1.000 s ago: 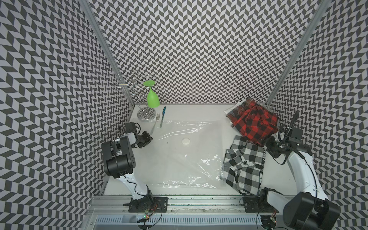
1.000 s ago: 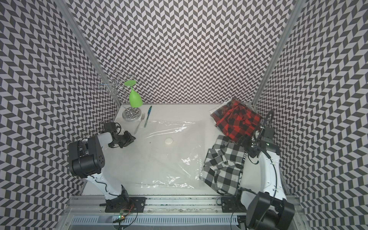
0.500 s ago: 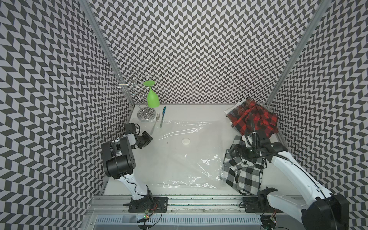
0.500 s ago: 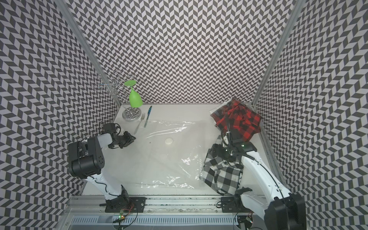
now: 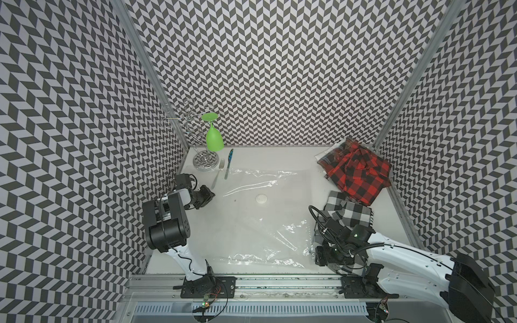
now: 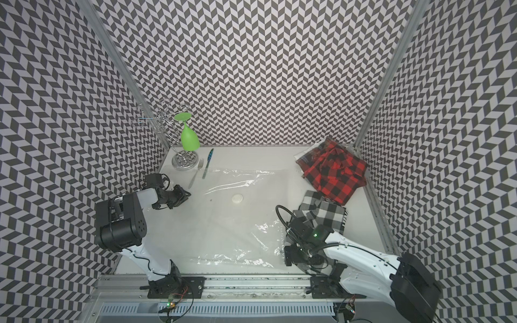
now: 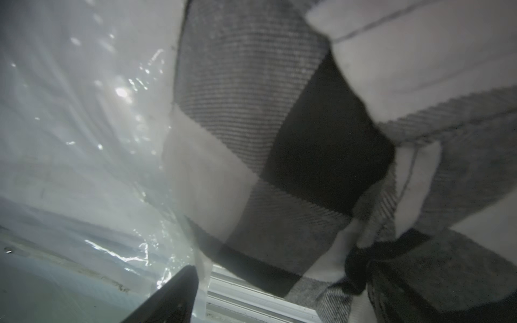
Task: Take the shirt out of the vacuum bag
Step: Pick up the shirt from the center of the board.
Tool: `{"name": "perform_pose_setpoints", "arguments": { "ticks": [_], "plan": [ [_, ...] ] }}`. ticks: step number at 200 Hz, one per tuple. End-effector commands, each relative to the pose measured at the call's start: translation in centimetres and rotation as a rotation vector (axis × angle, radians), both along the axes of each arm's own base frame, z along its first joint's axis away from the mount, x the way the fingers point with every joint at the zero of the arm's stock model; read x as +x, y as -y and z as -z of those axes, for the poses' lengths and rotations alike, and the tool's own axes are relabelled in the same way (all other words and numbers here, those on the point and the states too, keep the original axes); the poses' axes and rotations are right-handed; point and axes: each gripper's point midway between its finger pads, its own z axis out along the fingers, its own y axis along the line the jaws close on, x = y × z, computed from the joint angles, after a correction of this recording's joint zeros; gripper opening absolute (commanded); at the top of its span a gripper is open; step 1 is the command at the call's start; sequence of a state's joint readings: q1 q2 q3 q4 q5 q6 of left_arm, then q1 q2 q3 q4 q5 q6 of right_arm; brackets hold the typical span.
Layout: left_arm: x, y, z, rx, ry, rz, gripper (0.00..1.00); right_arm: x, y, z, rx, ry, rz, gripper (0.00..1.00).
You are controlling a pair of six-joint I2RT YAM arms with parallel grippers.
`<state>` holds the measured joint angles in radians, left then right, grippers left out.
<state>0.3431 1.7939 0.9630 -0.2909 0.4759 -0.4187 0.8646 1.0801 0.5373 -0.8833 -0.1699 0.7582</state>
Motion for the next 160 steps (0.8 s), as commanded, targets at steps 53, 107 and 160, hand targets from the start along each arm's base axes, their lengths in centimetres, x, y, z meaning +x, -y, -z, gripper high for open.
{"name": "perform_pose_setpoints", "arguments": {
  "ticks": [53,107,160],
  "plan": [
    [-6.1,0.2,5.5,0.0,-0.279,-0.029,0.29,3.4,1.7,-3.8,-0.179,0.173,0.103,0.91],
    [-6.0,0.2,5.6,-0.004,-0.276,-0.03,0.29,2.8,2.2,-2.4,-0.253,0.119,0.046,0.89],
    [-6.0,0.2,5.7,-0.006,-0.276,-0.032,0.29,2.0,1.6,-0.4,-0.255,0.057,-0.013,0.84]
  ]
}}
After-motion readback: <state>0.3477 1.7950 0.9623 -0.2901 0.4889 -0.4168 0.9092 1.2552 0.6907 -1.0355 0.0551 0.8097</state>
